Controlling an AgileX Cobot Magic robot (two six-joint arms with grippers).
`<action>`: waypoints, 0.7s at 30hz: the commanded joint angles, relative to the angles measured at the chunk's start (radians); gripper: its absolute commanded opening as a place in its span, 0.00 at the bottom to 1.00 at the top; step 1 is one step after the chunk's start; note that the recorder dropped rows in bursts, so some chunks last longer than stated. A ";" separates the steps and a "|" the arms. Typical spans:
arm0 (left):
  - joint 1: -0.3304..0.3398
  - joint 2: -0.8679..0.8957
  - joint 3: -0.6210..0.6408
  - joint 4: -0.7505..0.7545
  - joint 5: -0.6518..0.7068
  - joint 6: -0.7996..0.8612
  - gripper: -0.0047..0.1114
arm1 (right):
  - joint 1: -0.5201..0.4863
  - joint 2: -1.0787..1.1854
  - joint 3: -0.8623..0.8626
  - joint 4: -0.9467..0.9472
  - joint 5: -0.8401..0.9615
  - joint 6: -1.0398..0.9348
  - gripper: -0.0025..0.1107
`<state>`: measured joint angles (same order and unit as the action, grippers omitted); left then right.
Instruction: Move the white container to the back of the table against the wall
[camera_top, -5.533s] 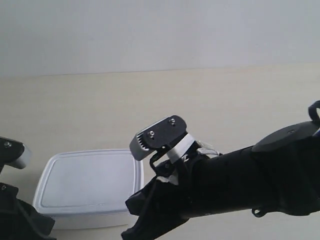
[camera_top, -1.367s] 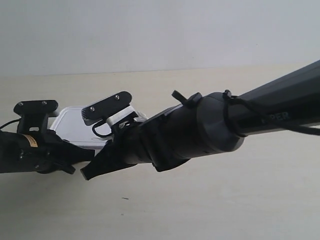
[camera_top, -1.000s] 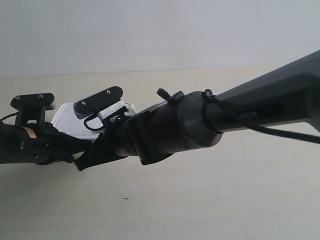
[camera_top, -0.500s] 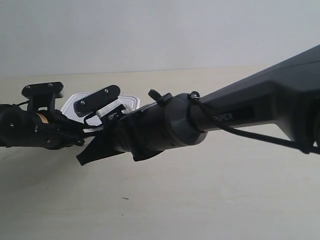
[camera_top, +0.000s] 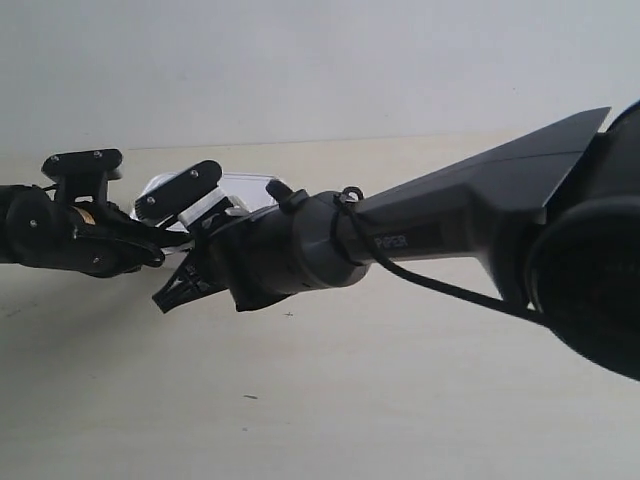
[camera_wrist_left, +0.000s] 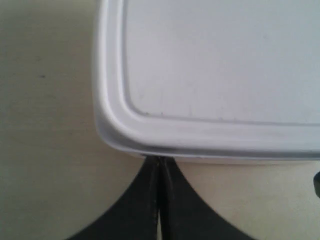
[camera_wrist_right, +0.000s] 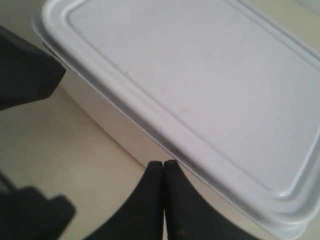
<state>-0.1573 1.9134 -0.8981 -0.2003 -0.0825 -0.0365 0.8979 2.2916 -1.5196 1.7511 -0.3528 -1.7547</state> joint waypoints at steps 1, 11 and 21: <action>0.009 0.013 -0.027 0.004 -0.011 0.012 0.04 | -0.004 0.027 -0.055 -0.007 -0.029 -0.020 0.02; 0.060 0.046 -0.069 0.000 -0.035 0.030 0.04 | -0.004 0.117 -0.190 -0.007 -0.055 -0.055 0.02; 0.067 0.086 -0.129 0.002 -0.029 0.030 0.04 | -0.038 0.166 -0.270 -0.007 -0.081 -0.058 0.02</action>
<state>-0.0947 1.9964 -1.0212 -0.2003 -0.0985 -0.0079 0.8811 2.4545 -1.7722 1.7529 -0.4278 -1.8091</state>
